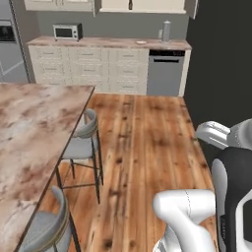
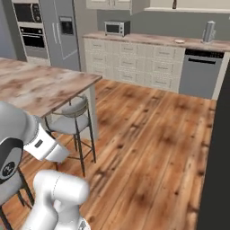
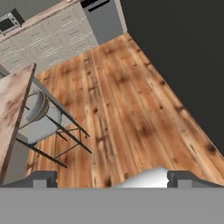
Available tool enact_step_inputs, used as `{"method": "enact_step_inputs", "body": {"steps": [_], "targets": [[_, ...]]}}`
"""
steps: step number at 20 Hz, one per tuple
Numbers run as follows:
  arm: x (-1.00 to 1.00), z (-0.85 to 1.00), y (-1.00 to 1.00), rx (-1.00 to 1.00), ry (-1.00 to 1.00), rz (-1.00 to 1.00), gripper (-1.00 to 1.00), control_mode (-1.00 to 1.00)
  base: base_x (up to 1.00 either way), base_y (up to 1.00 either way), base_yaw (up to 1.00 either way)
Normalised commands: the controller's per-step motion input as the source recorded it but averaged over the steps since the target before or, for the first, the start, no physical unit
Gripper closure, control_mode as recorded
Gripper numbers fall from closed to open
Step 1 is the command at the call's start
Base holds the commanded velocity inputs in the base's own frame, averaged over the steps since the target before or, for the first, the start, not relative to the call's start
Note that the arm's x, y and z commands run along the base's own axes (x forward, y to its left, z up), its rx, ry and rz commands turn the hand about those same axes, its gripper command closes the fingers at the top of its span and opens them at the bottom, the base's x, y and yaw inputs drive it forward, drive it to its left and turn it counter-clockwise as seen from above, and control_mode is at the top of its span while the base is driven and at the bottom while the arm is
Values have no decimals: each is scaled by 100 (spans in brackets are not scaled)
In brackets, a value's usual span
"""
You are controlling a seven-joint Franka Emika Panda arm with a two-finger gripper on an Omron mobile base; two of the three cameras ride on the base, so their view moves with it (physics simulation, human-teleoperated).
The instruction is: Move the hot dog bun to the plate on the dining table and place the condiment next to that plate. Then navigate to the fridge and take the sausage and place it on the plate as well.
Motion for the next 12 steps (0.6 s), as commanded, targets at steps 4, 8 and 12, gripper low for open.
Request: {"method": "enact_step_inputs", "body": {"steps": [4, 8, 12], "targets": [[0, 0, 0, 0, 0, 0, -100, 100, 100, -19, -4], [0, 0, 0, 0, 0, 0, -100, 100, 100, -19, -1], [0, 0, 0, 0, 0, 0, -100, 100, 100, -24, 0]]}}
